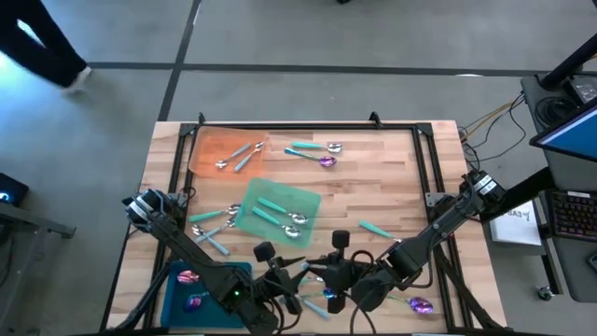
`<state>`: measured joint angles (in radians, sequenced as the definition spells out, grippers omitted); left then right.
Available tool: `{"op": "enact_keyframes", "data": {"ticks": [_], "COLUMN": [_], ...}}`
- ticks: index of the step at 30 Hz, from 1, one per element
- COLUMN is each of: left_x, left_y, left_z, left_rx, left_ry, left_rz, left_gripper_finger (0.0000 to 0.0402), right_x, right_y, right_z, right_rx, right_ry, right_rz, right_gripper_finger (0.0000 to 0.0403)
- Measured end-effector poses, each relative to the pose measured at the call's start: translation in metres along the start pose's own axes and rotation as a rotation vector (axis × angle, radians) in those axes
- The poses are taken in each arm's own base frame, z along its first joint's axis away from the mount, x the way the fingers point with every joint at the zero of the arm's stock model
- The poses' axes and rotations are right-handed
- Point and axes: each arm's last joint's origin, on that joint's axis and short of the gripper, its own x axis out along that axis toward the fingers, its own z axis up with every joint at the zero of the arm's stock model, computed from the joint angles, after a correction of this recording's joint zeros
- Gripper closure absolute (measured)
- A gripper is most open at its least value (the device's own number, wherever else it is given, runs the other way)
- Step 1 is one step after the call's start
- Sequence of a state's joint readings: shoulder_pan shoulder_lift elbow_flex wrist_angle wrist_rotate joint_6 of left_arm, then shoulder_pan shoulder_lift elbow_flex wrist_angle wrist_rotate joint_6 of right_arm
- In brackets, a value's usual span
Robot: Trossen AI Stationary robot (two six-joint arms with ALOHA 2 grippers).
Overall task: Sort silverware by color (type)
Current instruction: Put the blue spoon into the orange bin
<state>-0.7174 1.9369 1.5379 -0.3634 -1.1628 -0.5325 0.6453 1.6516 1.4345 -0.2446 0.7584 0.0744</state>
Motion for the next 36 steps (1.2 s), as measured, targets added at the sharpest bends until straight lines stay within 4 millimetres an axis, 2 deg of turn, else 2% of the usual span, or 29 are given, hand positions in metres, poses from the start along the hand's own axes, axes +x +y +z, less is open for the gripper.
{"op": "enact_keyframes", "data": {"ticks": [18,21,26,32,36], "left_x": [0.005,0.005,0.005,0.005,0.004], "left_y": [-0.003,-0.003,-0.003,-0.002,0.001], "left_z": [0.014,0.014,0.014,0.015,0.017], "left_rx": [-0.071,-0.067,-0.066,-0.056,-0.026], "left_ry": [-0.058,-0.06,-0.06,-0.06,-0.05], "left_rz": [-0.021,-0.021,-0.02,-0.02,-0.029], "left_gripper_finger": [0.0287,0.0309,0.038,0.038,0.038], "right_x": [0.0,0.0,-0.001,-0.002,-0.002], "right_y": [0.0,0.0,0.001,0.001,0.001], "right_z": [0.005,0.006,0.006,0.007,0.006], "right_rx": [-0.038,-0.033,-0.034,-0.029,0.015], "right_ry": [-0.039,-0.046,-0.049,-0.053,-0.049], "right_rz": [0.003,0.003,0.001,0.004,0.005], "right_gripper_finger": [0.0374,0.0374,0.0374,0.0373,0.0335]}}
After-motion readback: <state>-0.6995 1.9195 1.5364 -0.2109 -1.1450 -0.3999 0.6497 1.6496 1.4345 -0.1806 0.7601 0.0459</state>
